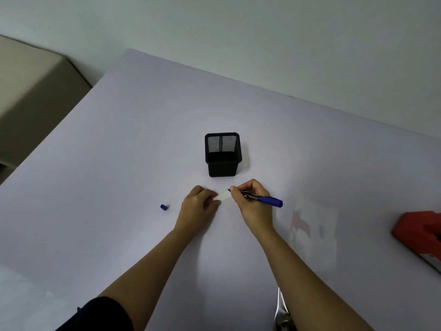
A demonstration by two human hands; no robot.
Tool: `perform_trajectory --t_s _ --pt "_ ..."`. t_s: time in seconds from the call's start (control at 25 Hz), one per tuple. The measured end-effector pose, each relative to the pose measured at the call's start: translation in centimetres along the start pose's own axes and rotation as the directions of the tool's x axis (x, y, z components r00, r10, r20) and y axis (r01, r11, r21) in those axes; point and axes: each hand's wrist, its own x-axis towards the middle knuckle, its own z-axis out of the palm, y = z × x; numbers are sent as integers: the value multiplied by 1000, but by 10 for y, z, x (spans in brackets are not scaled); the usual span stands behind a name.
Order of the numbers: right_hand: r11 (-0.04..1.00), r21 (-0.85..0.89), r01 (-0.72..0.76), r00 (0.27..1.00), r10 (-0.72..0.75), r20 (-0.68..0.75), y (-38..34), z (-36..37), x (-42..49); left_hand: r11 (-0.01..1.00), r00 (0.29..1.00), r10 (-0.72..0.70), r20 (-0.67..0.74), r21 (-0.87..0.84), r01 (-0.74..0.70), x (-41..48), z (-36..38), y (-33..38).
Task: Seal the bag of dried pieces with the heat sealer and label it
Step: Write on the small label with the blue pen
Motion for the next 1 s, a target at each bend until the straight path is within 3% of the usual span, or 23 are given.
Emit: perform_trajectory --t_s 0.2,0.48,0.64,0.84,1.0 --pt "1000 -28 -12 999 14 44 -4 -2 5 1000 997 9 77 19 -10 10 -8 -1" --pt "998 27 -55 996 53 72 0 2 10 998 995 51 81 18 -52 10 -12 -8" --pt "981 172 -90 996 85 33 14 12 11 997 995 79 60 14 -80 9 -8 -12" --pt "964 252 80 993 -54 -108 23 28 11 991 991 134 24 4 -135 7 -7 -19" --pt "955 122 271 950 -245 -193 33 35 8 983 983 181 -3 -1 -181 4 -4 -22"
